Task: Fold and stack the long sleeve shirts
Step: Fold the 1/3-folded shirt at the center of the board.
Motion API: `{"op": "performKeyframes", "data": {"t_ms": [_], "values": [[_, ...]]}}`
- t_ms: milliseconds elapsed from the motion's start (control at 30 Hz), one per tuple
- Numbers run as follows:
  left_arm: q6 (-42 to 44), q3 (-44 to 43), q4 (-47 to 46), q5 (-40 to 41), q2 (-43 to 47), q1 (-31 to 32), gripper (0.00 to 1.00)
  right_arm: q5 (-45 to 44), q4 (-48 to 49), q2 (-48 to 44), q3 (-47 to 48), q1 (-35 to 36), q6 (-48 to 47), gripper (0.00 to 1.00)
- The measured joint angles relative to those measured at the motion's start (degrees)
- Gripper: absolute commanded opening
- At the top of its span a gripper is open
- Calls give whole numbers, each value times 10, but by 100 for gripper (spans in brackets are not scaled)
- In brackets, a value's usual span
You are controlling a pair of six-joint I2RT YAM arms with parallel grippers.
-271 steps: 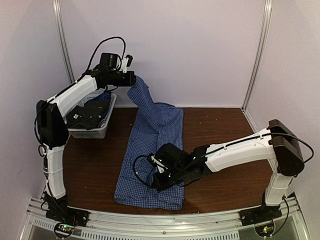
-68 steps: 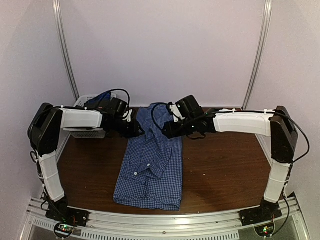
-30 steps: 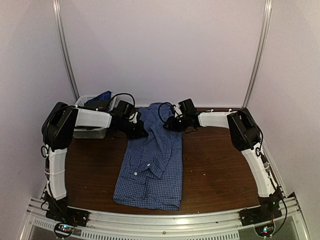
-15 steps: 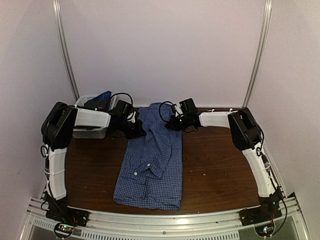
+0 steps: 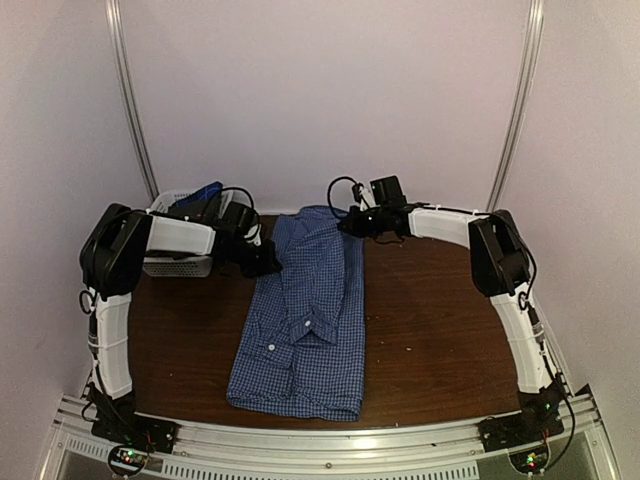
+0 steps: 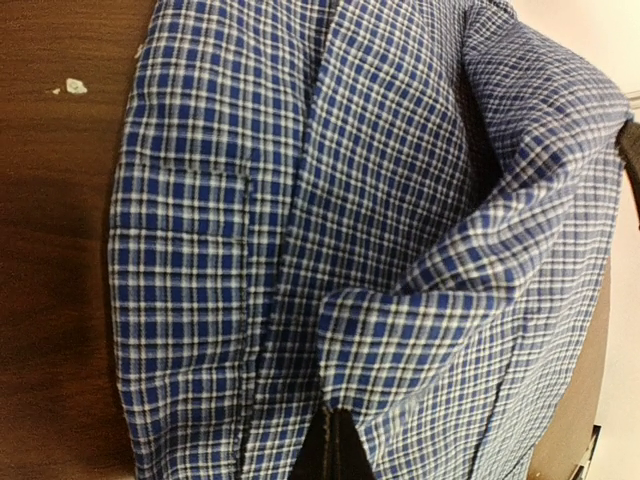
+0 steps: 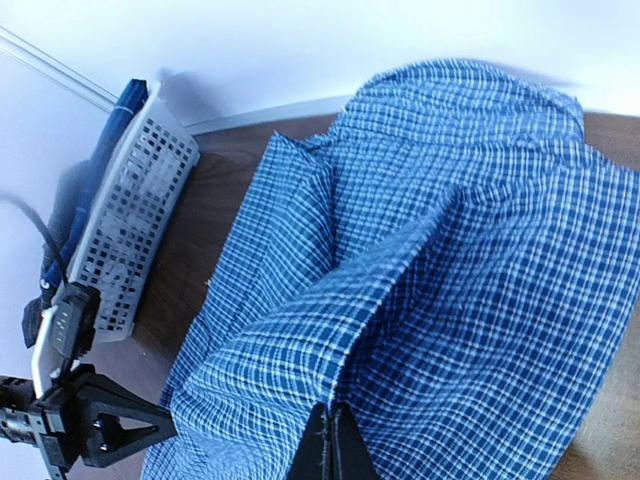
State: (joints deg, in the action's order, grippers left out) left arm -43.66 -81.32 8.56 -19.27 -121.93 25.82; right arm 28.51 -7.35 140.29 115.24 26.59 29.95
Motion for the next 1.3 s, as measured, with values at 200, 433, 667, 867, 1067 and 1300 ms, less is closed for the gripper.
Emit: {"op": "performKeyframes", "data": {"t_ms": [200,433,667,867,1067,1300], "values": [[-2,3,-1,9,0,-1,0,0,-4,24,63,0,0,1],[-2,3,-4,17,0,-1,15,-4,-34,42,71,-3,-7,31],[12,2,0,39,1,-2,43,-35,-68,22,47,-2,-35,46],[23,1,6,57,21,-3,41,-68,-74,-85,-74,14,-55,46],[36,1,5,58,54,7,40,-83,-53,-173,-175,54,-58,45],[42,68,2,50,122,52,40,-113,-46,-239,-323,124,-57,45]]}}
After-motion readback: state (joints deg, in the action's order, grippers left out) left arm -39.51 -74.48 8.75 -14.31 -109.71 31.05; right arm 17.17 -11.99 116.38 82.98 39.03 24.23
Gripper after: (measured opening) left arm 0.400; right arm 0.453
